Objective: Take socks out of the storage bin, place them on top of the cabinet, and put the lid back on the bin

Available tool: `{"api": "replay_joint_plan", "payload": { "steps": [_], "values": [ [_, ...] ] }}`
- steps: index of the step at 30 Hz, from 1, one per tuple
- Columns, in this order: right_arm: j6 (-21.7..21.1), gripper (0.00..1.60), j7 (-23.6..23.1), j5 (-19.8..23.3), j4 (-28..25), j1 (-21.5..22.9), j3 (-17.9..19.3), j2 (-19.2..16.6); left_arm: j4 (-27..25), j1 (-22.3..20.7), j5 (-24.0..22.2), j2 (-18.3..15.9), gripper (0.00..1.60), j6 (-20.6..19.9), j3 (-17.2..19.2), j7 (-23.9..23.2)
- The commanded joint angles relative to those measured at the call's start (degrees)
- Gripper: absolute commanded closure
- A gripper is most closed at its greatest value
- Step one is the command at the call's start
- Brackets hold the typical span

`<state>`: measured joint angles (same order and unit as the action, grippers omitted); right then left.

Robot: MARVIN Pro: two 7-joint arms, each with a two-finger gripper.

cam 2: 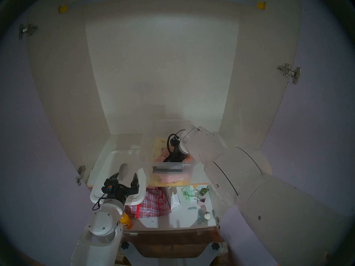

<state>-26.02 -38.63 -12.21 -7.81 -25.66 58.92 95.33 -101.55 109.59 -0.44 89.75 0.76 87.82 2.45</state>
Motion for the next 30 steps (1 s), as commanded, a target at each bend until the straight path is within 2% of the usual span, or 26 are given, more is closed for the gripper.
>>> {"api": "replay_joint_plan", "payload": {
  "steps": [1, 8, 9, 10, 11, 12, 15, 24, 30],
  "values": [
    [3.2, 0.00, 2.1, 0.6, -1.0, -1.0, 0.7, 0.5, -1.4, -0.6, -0.1, 0.0, 0.00, 0.4, -0.2, -0.2],
    [5.3, 0.00, 4.2, 1.9, -1.2, -3.0, 3.2, 0.3, -1.4, -0.6, -0.1, 0.0, 0.00, 0.4, -0.2, -0.2],
    [5.6, 0.07, 4.6, 1.9, -1.3, -3.0, 3.6, 0.2, -1.4, -0.6, -0.1, 0.0, 0.00, 0.4, -0.2, -0.2],
    [6.1, 0.92, 4.8, 2.3, -1.4, -3.0, 4.1, 0.0, -1.4, -0.6, -0.1, 0.0, 0.00, 0.4, -0.2, -0.2],
    [5.9, 1.02, 5.0, 2.4, -1.4, -2.7, 4.3, 0.0, -1.4, -0.6, -0.1, 0.0, 0.00, 0.4, -0.2, -0.2],
    [6.0, 1.60, 5.3, 2.2, -1.4, -2.6, 4.5, 0.0, -1.4, -0.6, -0.1, 0.0, 0.00, 0.4, -0.2, -0.2],
    [6.9, 1.60, 6.4, 2.0, -1.9, -1.8, 4.7, -0.4, -1.4, -0.6, -0.1, 0.0, 0.00, 0.4, -0.2, -0.2],
    [7.0, 1.60, 7.2, 4.1, -2.4, 0.5, 10.6, -1.6, -1.4, -0.6, -0.1, 0.0, 0.00, 0.4, -0.2, -0.2],
    [8.2, 1.60, 8.0, 3.6, -2.3, 0.5, 13.0, -1.2, -1.5, -0.5, -0.1, 0.0, 0.00, 0.4, -0.2, -0.2]
  ]
}}
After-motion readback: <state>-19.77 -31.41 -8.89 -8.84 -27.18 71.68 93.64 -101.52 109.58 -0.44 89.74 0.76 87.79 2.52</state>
